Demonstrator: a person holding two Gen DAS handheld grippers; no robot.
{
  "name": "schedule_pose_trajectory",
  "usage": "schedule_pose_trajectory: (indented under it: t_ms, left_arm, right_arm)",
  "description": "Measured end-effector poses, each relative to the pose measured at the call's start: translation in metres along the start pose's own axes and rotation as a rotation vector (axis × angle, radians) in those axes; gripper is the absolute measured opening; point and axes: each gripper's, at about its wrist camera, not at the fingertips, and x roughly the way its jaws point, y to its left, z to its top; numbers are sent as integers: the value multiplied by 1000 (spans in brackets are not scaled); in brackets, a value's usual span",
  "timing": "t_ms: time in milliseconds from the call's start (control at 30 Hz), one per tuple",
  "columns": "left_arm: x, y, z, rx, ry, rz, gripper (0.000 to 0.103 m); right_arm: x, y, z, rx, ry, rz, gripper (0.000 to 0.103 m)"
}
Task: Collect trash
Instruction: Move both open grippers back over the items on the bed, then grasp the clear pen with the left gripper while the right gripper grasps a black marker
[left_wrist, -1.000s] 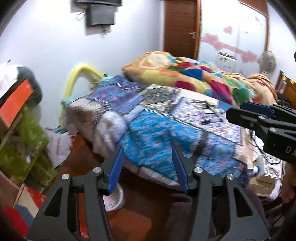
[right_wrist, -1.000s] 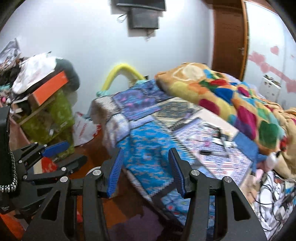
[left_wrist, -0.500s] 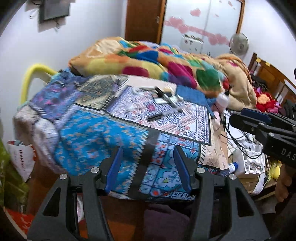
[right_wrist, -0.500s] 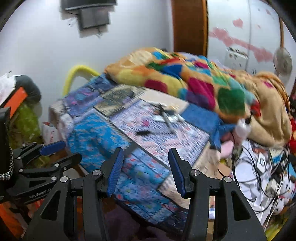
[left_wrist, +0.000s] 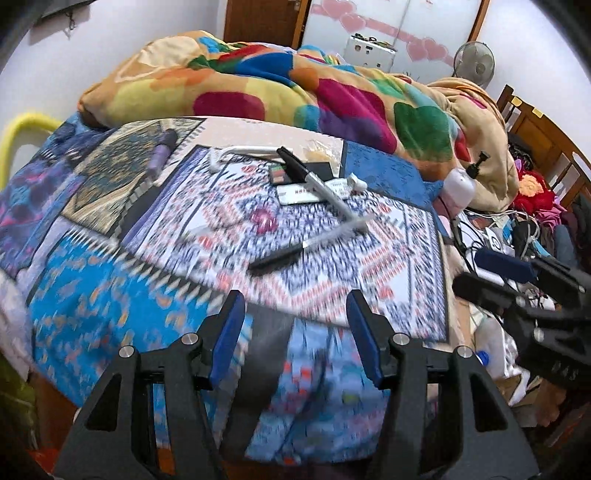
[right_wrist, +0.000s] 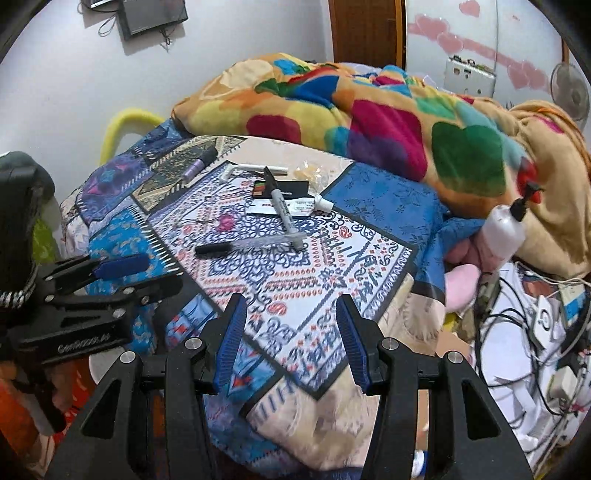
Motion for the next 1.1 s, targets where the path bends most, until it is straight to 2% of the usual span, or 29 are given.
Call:
schedule_pose_trajectory:
  t_ms: [133, 233, 400, 500, 567, 600, 733, 933, 1033, 1100]
  left_arm:
    - [27, 1, 18, 33, -8, -6, 56]
    - [45, 1, 27, 46, 10, -48, 56]
    - [58, 1, 28, 81, 19, -79, 56]
    - [61, 1, 24, 94, 21, -76, 56]
    - [58, 1, 20, 101, 18, -72, 50]
    - [56, 1, 17, 107, 17, -70, 40]
    - [45, 3, 3, 87, 0, -84, 18]
    - [23, 8, -28, 51, -17, -53, 8]
    - [15, 22, -35, -14, -21, -45, 8]
    - [13, 30, -36, -41, -30, -7, 8]
  right_arm:
    - [17, -10, 4, 15, 15, 12, 47]
    - [26, -19, 7, 19, 26, 12, 47]
    - [36, -28, 7, 10, 33, -11, 47]
    - [42, -34, 8, 33, 59, 15, 47]
    - [44, -38, 9, 54, 66, 25, 47]
    - [45, -38, 10, 58, 66, 26, 47]
    - [43, -34, 13, 50, 55, 24, 47]
    - [49, -18, 29, -25, 34, 30, 47]
    - [57, -10, 38, -55, 38, 32, 47]
    - [66, -3, 43, -67, 50, 63, 46]
